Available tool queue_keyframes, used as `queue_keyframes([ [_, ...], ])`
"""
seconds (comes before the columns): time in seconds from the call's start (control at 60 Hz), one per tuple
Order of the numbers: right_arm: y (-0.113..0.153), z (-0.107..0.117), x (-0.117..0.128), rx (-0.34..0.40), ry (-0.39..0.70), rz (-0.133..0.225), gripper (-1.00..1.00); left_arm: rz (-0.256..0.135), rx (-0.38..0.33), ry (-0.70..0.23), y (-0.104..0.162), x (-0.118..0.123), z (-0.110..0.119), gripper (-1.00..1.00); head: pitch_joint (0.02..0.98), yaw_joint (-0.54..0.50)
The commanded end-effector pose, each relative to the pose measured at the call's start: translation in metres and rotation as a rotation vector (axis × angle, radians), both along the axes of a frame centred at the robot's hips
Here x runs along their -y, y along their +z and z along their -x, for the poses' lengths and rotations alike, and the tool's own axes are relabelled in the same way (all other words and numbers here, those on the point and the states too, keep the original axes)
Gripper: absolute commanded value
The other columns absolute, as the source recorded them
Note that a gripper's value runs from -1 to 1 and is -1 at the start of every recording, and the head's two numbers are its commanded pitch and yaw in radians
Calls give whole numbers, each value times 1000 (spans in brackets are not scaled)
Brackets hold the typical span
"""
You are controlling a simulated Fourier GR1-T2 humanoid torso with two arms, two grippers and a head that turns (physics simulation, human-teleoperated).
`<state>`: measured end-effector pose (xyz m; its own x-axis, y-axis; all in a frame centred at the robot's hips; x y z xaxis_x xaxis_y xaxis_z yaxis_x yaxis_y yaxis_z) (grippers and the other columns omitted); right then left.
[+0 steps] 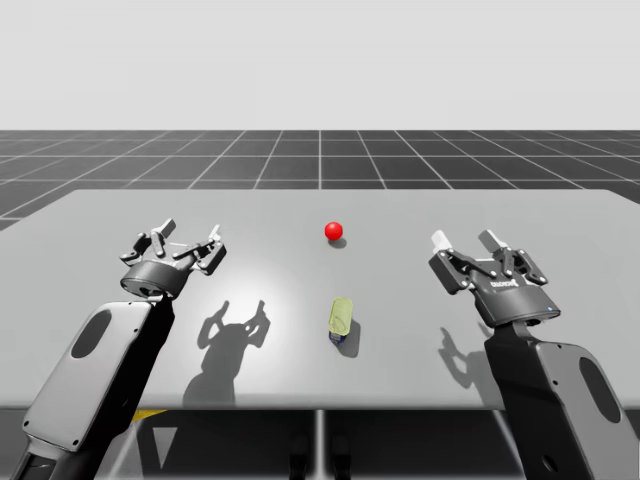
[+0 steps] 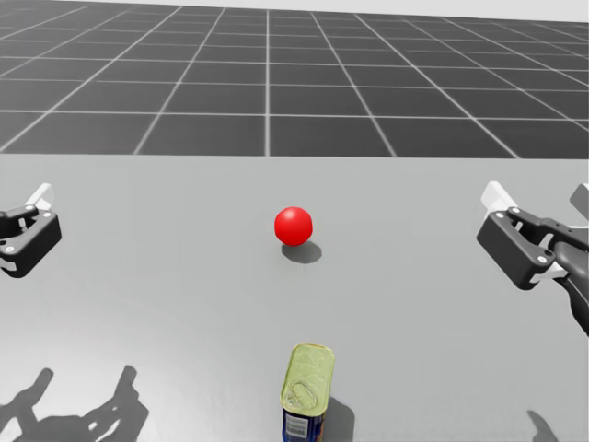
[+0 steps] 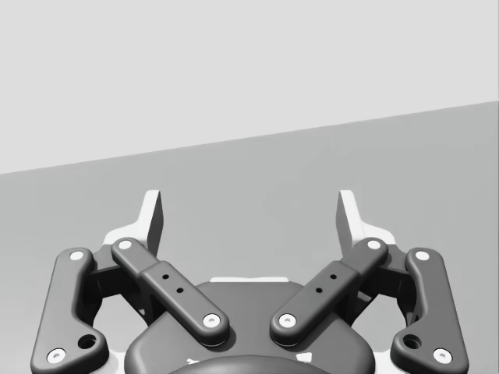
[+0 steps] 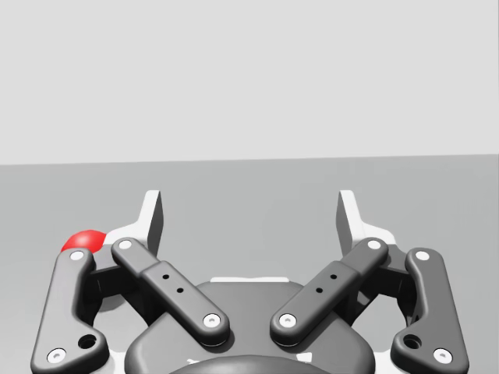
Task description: Watch the red light. When it turns green, pick up the object.
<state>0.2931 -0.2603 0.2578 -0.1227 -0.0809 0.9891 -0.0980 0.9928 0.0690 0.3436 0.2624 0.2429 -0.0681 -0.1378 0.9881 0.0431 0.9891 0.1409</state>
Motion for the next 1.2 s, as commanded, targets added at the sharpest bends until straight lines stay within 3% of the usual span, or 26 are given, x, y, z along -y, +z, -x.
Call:
queue_keyframes([
  [0.017,1,0,1,2,-2,-4,-1000,0,0,0,0,0,0,-1000,589,-62],
  [0.733,2,0,2,5,-3,-5,-1000,0,0,0,0,0,0,-1000,609,-59],
  [1.2,1,-1,2,0,-3,-9,-1000,-12,-1,-10,0,2,0,-1000,871,-85],
])
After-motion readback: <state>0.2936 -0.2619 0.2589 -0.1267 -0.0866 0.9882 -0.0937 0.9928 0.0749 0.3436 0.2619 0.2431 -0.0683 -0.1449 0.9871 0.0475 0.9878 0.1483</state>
